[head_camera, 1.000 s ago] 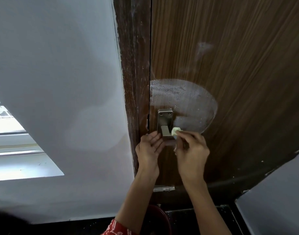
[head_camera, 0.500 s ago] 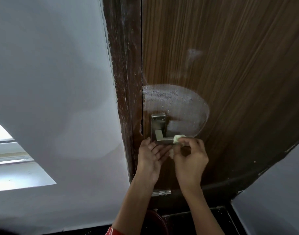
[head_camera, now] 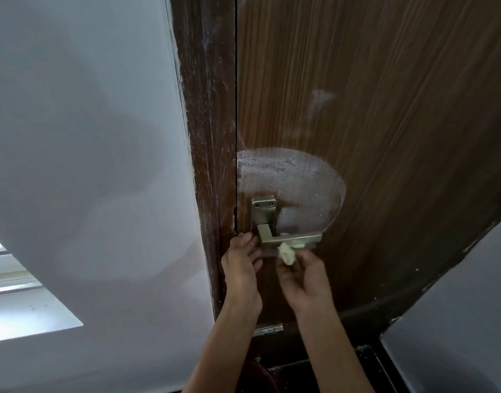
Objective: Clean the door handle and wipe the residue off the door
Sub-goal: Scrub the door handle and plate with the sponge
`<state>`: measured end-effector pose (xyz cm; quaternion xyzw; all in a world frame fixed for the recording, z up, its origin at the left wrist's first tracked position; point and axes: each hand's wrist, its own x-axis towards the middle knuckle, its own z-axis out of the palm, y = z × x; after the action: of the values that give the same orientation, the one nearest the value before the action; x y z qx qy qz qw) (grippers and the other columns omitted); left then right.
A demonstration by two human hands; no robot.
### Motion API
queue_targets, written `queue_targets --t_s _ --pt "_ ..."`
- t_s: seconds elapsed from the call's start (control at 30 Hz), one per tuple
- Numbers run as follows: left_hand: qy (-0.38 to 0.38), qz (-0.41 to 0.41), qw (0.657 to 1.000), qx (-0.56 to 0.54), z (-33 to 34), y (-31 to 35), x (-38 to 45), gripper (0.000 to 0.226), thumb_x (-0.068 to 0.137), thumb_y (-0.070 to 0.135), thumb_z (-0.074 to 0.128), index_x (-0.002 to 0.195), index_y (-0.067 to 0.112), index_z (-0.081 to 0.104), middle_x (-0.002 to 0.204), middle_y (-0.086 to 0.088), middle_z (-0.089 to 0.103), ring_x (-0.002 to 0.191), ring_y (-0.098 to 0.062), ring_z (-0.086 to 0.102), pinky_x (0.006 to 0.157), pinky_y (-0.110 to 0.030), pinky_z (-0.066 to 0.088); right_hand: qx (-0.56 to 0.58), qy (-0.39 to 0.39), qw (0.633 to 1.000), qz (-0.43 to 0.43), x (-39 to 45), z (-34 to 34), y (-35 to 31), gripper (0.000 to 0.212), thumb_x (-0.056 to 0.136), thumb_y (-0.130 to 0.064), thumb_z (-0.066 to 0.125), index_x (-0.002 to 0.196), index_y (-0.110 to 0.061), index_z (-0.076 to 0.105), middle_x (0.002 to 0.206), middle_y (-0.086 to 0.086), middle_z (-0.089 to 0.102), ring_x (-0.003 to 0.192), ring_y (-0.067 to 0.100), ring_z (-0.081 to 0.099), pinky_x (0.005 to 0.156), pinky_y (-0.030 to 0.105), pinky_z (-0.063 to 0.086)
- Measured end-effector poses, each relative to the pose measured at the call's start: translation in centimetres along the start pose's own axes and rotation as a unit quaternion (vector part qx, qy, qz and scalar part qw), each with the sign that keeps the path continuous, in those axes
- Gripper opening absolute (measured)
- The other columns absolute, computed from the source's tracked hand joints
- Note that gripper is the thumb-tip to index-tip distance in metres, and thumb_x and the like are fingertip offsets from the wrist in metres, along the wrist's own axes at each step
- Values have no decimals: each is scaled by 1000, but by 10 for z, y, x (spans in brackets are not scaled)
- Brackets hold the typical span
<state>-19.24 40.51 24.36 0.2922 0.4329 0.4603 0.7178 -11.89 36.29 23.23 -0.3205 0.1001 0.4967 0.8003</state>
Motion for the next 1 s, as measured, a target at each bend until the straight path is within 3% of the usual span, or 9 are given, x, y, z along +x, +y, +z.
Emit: queue_targets --t_s 0.13,0.27,0.33,0.5,0.7,0.77,0.87,0.93,1.0 --pt "-13 6 1000 21 -3 2 -2 28 99 26 40 99 15 66 99 -3 68 95 -19 62 82 -29 46 28 14 999 -33 7 -3 -13 14 84 -2 50 93 -4 60 91 11 59 80 18 58 73 25 48" --pt "-20 -3 1000 18 -1 3 -1 24 96 24 44 95 13 66 85 0 70 80 -14 64 70 -27 46 -26 -44 997 52 3 0 8 19 80 -1 50 98 -2 57 85 13 59 72 19 58 58 25 51" --pt "-23 -7 999 25 0 4 -1 24 96 24 45 96 12 66 80 0 71 75 -13 66 67 -27 45 -24 -65 996 54 2 -1 9 21 80 0 48 100 -3 56 86 13 58 73 19 56 61 25 48" --pt "-23 -13 999 40 -2 4 0 30 98 28 42 111 12 63 107 -6 67 97 -18 62 78 -29 44 11 -9 1000 -23 8 -1 -6 25 86 -1 45 109 -3 55 91 10 56 79 17 54 73 25 44" --pt "-17 -26 999 30 2 5 2 28 96 26 43 95 13 68 89 -3 72 81 -15 65 67 -27 44 -33 -9 996 76 0 11 9 15 86 -1 44 95 0 56 80 13 56 70 18 54 63 25 46" --pt "-23 -16 999 45 0 5 3 28 97 27 42 91 16 67 86 0 72 81 -13 64 72 -28 43 0 27 1000 1 0 7 -5 20 87 -1 44 103 -3 56 88 11 58 75 17 57 57 22 49" --pt "-33 -35 998 32 -3 3 5 29 98 29 40 97 15 65 91 -3 72 89 -17 65 77 -29 45 -11 119 971 -206 4 -4 -22 26 88 -4 50 111 -14 58 104 3 61 88 13 61 60 18 49" --pt "-37 -61 997 15 -3 1 7 29 99 29 39 97 15 64 89 -4 72 87 -18 66 75 -29 46 -163 102 909 -369 2 -1 -19 22 88 -5 55 104 -19 60 103 0 62 87 7 61 59 14 49" --pt "-42 -90 995 -8 -1 0 8 32 98 30 40 101 11 65 87 -6 72 82 -20 67 71 -30 47 -383 36 786 -484 1 1 -1 22 87 -6 59 103 -20 63 103 1 61 87 6 61 65 15 51"
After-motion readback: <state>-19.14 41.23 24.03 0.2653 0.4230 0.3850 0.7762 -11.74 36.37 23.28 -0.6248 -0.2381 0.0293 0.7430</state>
